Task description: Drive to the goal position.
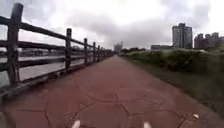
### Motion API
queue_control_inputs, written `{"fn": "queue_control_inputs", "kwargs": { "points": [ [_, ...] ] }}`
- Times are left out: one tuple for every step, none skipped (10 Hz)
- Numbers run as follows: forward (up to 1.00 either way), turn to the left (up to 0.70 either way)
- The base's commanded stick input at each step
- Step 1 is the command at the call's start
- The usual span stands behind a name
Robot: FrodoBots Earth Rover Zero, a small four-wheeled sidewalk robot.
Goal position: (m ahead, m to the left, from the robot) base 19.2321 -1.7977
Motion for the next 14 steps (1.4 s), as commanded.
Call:
{"fn": "queue_control_inputs", "kwargs": {
  "points": [
    [0.85, -0.23],
    [0.85, -0.18],
    [0.85, 0.08],
    [0.85, 0.08],
    [0.85, 0.08],
    [0.85, 0.08],
    [0.85, 0.08],
    [0.85, 0.08],
    [0.85, 0.08],
    [0.85, 0.08],
    [0.85, 0.08],
    [0.85, 0.08],
    [0.85, 0.07],
    [0.85, -0.06]
  ]
}}
